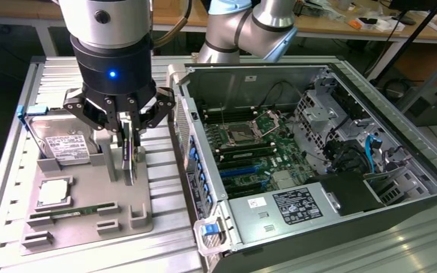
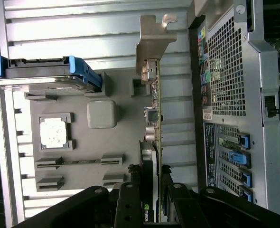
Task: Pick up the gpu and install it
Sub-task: 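Pick up the gpu and move the gpu toward the slot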
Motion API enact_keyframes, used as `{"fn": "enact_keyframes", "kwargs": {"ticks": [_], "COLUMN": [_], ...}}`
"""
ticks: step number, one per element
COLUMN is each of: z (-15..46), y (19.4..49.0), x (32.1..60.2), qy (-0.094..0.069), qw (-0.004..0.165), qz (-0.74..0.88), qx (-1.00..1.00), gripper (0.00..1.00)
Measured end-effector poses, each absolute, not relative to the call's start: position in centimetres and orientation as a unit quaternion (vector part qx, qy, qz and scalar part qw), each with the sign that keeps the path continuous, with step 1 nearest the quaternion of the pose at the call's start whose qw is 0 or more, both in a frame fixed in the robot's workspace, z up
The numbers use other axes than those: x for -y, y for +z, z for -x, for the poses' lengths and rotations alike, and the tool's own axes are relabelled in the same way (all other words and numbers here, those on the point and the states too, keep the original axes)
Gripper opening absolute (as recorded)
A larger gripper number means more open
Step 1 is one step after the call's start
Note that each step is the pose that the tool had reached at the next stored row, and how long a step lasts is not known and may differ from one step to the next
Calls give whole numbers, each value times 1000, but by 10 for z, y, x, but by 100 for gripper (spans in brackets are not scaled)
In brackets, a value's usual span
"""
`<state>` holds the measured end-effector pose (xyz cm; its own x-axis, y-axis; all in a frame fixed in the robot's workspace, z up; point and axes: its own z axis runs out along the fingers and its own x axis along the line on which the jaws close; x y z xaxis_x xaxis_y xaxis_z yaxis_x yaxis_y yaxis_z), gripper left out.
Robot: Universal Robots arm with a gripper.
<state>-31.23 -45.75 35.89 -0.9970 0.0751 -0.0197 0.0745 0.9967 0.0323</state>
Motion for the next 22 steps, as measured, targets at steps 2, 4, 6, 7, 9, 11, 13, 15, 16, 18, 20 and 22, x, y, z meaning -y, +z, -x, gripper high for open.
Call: {"fn": "enact_keyframes", "kwargs": {"ticks": [2, 4, 6, 7, 9, 11, 13, 15, 16, 18, 20, 22], "z": [312, 312, 312, 312, 312, 312, 312, 312, 312, 312, 312, 312], "y": [359, 360, 361, 363, 364, 366, 369, 371, 373, 375, 376, 378], "x": [457, 457, 457, 457, 457, 457, 457, 457, 457, 457, 457, 457], "qy": [16, 16, 16, 16, 16, 16, 16, 16, 15, 15, 15, 15], "qw": [10, 10, 10, 10, 10, 11, 10, 10, 10, 10, 11, 11], "qz": [-37, -37, -37, -37, -37, -37, -37, -37, -37, -37, -37, -37], "qx": [-999, -999, -999, -999, -999, -999, -999, -999, -999, -999, -999, -999], "gripper": [27, 27, 27, 27, 27, 27, 27, 27, 27, 27, 27, 27]}}
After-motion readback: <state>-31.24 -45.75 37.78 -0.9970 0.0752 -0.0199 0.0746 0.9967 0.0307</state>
